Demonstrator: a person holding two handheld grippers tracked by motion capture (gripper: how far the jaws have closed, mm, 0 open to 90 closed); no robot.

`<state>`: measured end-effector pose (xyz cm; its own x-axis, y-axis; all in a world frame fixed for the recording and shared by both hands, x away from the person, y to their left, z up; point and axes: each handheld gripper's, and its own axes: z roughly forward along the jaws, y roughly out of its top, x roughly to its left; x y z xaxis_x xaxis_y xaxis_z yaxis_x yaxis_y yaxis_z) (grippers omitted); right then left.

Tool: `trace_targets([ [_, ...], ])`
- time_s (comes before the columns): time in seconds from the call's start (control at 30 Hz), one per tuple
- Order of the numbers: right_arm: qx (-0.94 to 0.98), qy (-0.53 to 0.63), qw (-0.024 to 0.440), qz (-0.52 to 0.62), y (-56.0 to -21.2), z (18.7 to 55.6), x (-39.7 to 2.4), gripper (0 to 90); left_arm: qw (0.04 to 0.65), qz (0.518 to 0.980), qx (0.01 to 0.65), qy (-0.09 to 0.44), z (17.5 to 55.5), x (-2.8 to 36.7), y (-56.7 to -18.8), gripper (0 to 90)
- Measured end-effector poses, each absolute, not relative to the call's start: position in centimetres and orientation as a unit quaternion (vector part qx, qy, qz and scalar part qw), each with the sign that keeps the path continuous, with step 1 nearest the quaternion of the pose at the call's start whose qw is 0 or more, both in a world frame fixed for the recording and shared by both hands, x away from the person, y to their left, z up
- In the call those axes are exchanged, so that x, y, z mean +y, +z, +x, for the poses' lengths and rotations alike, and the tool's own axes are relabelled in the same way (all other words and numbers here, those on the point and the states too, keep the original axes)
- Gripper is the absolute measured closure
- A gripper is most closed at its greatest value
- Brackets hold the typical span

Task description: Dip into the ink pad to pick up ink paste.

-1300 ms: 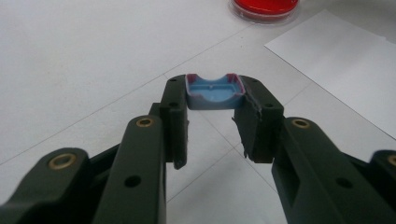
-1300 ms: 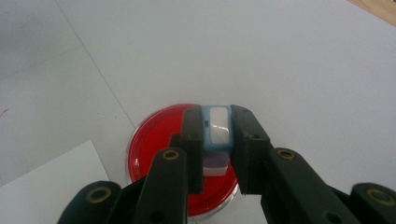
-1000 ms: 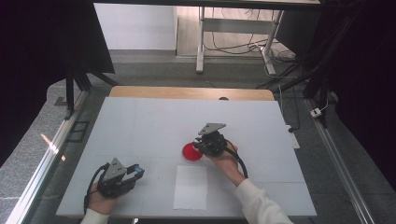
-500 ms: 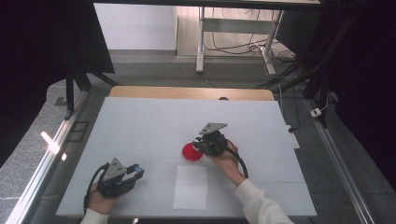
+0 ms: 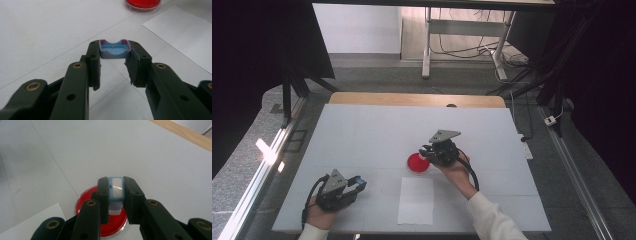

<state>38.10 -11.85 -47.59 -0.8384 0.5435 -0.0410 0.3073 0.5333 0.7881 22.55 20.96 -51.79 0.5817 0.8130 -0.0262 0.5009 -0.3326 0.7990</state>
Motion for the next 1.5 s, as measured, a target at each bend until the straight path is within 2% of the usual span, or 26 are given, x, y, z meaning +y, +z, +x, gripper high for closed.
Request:
trace_targets([
  [0.83,0.836,0.474,0.124,0.248,-45.6,36.4,-14.4,76.0,0.401,0.794,0.415,0.193,22.6,20.9,-51.9,64.7],
  [1.5,0.832,0.486,0.129,0.233,-44.6,34.5,-15.4,76.0,0.401,0.793,0.416,0.193,22.7,21.0,-51.9,64.7],
])
